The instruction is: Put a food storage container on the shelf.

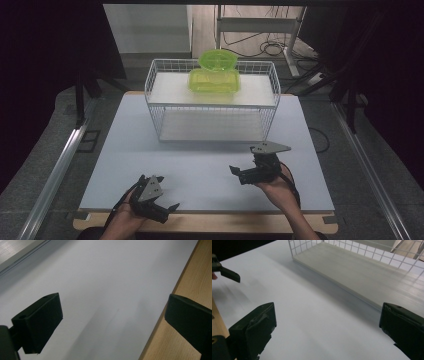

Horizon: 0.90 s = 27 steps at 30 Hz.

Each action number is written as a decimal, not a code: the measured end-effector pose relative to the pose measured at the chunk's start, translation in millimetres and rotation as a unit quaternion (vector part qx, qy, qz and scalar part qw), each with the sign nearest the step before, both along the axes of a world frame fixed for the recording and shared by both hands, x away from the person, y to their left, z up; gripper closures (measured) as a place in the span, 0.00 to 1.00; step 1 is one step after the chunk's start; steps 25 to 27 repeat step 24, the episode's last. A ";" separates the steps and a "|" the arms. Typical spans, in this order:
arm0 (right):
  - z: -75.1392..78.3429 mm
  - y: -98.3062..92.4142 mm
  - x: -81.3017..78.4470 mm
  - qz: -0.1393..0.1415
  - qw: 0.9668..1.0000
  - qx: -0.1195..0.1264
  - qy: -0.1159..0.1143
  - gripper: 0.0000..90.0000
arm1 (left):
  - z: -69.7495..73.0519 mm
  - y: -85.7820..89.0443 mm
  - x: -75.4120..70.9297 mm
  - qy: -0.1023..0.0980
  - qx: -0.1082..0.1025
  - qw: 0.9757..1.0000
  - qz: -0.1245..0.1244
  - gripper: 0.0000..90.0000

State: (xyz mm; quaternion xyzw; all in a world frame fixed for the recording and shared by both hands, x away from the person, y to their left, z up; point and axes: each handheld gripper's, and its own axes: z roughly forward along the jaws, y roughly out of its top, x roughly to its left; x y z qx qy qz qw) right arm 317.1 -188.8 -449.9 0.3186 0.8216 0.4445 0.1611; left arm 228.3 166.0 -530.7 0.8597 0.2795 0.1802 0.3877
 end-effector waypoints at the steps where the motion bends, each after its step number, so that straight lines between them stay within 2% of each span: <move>1: -2.5 -2.1 -1.9 -0.001 1.000 0.000 -0.001 0.01 | 0.0 0.0 0.0 0.000 0.000 1.000 0.000 0.02; 7: -19.3 -15.9 -12.7 -0.006 1.000 -0.012 -0.002 0.01 | -0.8 -0.5 0.4 0.003 0.002 1.000 -0.001 0.02; 13: -38.5 -24.9 -19.4 -0.014 1.000 -0.023 0.012 0.01 | -1.7 0.2 1.0 0.005 0.005 1.000 0.000 0.02; 19: -58.5 -22.1 -17.6 -0.012 0.997 -0.065 0.026 0.01 | -1.8 0.5 1.0 0.005 0.006 1.000 -0.001 0.02; 22: -63.1 -19.8 -16.2 -0.012 0.996 -0.076 0.035 0.01 | -2.0 -0.1 1.1 0.006 0.007 1.000 -0.002 0.02; 27: -64.4 -19.0 -15.9 -0.013 0.996 -0.079 0.035 0.01 | -2.0 -0.6 1.7 0.006 0.009 1.000 -0.003 0.02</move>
